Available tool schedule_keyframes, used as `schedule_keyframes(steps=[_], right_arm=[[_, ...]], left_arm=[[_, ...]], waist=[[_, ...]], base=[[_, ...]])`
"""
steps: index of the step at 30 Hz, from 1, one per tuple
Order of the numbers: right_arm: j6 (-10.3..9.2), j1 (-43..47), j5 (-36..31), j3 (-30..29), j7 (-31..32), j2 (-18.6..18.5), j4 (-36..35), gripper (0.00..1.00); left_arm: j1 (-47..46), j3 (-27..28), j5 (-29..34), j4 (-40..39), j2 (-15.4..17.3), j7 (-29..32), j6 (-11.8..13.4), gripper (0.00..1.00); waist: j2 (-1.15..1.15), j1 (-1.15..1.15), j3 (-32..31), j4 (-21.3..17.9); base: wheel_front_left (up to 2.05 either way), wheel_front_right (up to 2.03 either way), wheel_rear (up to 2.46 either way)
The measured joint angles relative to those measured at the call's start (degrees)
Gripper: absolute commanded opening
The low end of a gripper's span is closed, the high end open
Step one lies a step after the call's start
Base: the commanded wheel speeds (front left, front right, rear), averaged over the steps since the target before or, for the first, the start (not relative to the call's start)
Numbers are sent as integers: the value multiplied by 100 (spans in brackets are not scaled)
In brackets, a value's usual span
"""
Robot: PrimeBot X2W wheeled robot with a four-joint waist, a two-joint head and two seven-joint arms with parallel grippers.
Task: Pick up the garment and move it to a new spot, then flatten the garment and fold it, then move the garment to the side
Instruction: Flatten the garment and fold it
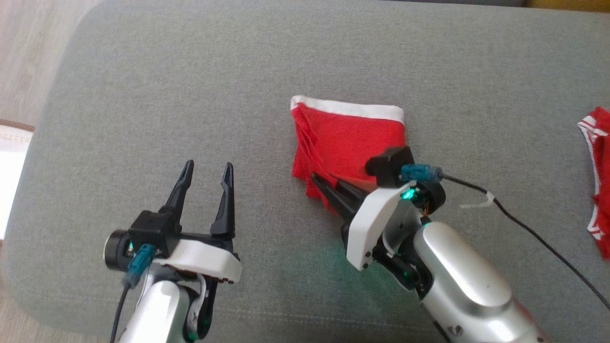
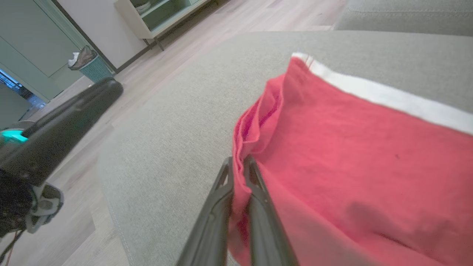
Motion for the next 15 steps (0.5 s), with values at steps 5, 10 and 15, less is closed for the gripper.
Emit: schedule_keyframes(steps=[5,10,15], right_arm=[[-1,-33,165,231,-270,-2,464,17],[0,-238,207,477,-887,-5,499,100],[0,-316,-49,400,-1825,-114,11,100]], left_arm=[[-4,1,-13,7,-9,0,46,100],[-8,11,-13,29,-13,0,52,100],[-25,23,-13,30,-9,0,53,100]], waist=[[0,0,75,47],[0,0,96,-16],[0,0,85,-134]], base=[[0,0,0],[0,0,0],[0,0,0]])
